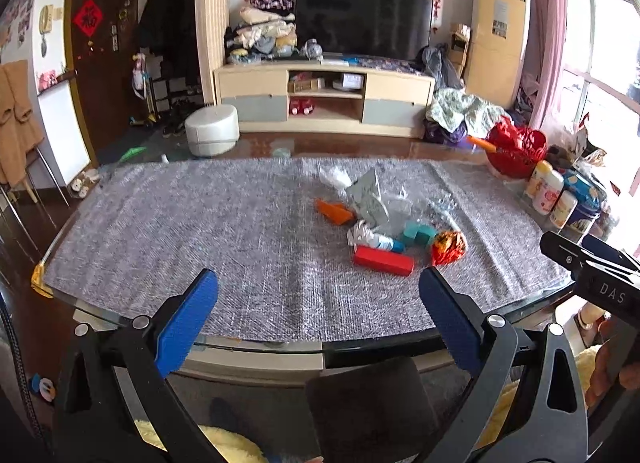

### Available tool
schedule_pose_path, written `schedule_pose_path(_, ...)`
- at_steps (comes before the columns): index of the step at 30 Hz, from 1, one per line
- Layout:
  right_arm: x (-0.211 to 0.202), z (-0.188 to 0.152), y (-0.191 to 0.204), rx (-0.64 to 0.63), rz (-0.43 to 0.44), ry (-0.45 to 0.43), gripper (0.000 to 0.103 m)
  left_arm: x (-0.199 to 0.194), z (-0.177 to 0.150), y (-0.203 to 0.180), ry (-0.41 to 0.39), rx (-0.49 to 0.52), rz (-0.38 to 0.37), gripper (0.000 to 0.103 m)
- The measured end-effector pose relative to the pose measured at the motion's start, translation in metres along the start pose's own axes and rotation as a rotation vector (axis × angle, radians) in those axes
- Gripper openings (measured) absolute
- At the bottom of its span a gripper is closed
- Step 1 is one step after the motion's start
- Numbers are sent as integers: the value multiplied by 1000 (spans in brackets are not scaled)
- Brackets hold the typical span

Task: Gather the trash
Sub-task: 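Grasp the orange-red snack wrapper with the right tool while the left tool grasps the red block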

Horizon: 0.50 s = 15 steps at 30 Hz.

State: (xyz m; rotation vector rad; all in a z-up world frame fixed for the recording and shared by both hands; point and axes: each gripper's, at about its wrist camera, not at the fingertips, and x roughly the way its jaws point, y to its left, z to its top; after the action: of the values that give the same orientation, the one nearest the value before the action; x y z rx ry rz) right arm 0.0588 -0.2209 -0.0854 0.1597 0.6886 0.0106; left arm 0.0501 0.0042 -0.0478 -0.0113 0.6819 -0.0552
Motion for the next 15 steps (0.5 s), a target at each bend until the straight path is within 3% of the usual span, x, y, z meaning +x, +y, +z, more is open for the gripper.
schedule_pose_path(10,81,-1,1,-8,47,155,100,67,-12,-2,133,41,-37,95)
schedule_pose_path(15,123,-2,4,-10,58,225,86,103,-16,-11,210,74,-96,95)
